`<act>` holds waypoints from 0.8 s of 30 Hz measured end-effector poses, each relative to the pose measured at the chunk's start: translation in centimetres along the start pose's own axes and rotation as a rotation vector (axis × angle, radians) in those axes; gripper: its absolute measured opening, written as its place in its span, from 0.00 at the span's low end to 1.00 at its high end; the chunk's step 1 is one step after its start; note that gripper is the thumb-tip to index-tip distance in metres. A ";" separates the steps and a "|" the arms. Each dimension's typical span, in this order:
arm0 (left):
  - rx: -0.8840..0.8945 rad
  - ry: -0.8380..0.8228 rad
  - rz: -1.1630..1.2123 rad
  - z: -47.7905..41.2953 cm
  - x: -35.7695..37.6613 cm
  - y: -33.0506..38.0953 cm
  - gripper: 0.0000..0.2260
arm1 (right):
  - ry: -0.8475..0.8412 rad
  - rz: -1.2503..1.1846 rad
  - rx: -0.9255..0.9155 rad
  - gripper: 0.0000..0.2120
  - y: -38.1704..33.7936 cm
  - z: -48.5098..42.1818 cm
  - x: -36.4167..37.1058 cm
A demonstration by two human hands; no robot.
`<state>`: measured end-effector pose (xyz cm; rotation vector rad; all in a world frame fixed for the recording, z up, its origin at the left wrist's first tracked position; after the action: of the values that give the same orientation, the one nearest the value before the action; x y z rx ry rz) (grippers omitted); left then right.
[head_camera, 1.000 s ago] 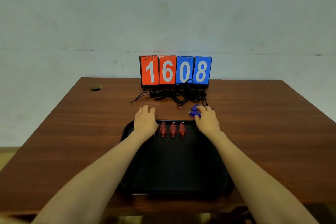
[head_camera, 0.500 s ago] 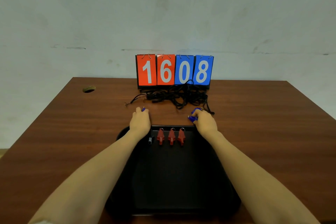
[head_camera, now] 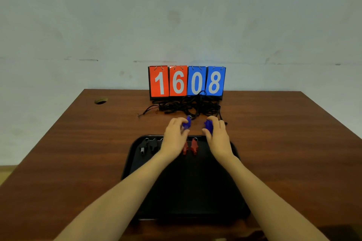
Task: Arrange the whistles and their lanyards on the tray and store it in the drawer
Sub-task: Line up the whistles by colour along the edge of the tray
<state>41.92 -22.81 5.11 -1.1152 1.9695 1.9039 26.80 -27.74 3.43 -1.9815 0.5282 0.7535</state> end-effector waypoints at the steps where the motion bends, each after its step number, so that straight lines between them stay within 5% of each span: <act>1: -0.008 -0.021 0.029 1.1 0.9 0.6 0.14 | 0.020 0.000 0.002 0.17 -0.1 0.6 -0.7; 8: 0.156 -0.167 -0.136 7.7 7.0 2.5 0.14 | 0.046 0.132 0.065 0.10 1.3 4.3 -4.9; 24: 0.391 -0.012 -0.694 9.2 7.1 2.4 0.18 | -0.157 -0.062 0.210 0.13 3.5 6.9 -2.3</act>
<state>32.17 -17.34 1.21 -1.4035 1.5493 1.1144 20.92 -23.25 0.16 -1.7214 0.4320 0.7749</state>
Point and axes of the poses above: each hand's wrist, its own z-axis away from the middle knuckle, its own x-axis out of the palm, y = z × x, the point moved 10 cm from there along -z, towards the middle knuckle, and after that the axes turned 8 degrees about -x, right-handed, at the moved point
